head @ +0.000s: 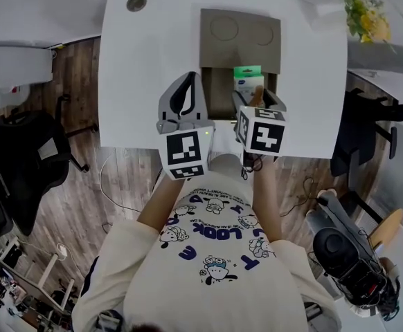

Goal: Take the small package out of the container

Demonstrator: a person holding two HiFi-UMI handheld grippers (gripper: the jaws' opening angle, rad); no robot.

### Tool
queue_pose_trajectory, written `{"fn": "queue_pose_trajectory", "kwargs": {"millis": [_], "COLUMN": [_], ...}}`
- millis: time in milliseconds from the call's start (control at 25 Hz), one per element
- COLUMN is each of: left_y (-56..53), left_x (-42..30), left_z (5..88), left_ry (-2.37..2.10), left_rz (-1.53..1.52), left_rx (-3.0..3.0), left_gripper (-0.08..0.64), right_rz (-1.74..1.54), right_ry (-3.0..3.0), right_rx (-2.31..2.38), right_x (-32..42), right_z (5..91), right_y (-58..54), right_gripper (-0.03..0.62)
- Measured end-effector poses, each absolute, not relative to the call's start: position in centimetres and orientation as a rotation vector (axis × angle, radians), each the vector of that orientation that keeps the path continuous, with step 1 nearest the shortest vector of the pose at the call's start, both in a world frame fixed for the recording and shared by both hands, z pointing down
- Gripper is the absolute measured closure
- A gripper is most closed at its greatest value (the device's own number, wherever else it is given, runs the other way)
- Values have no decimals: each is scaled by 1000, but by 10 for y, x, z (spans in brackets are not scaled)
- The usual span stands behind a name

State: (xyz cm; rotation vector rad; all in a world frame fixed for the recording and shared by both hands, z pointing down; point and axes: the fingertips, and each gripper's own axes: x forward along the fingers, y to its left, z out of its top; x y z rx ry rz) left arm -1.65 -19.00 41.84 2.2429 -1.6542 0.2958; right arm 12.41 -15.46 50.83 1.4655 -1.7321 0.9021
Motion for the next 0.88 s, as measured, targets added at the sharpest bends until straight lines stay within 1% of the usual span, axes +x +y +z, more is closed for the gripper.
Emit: {"fn": "queue_pose_trajectory", "kwargs": {"millis": [880], "left_y": [-184], "left_x": [-12], "left_z": [317], "left_ry": [-1780], "left_rz": [92], "left_rx": [2422], "left_gripper": [545], "right_rz": [482], "right_ry": [-2146], "right_rx": [1832], "right_x": [118], "right_z": [365], "right_y": [-179], "right_gripper": [299]}}
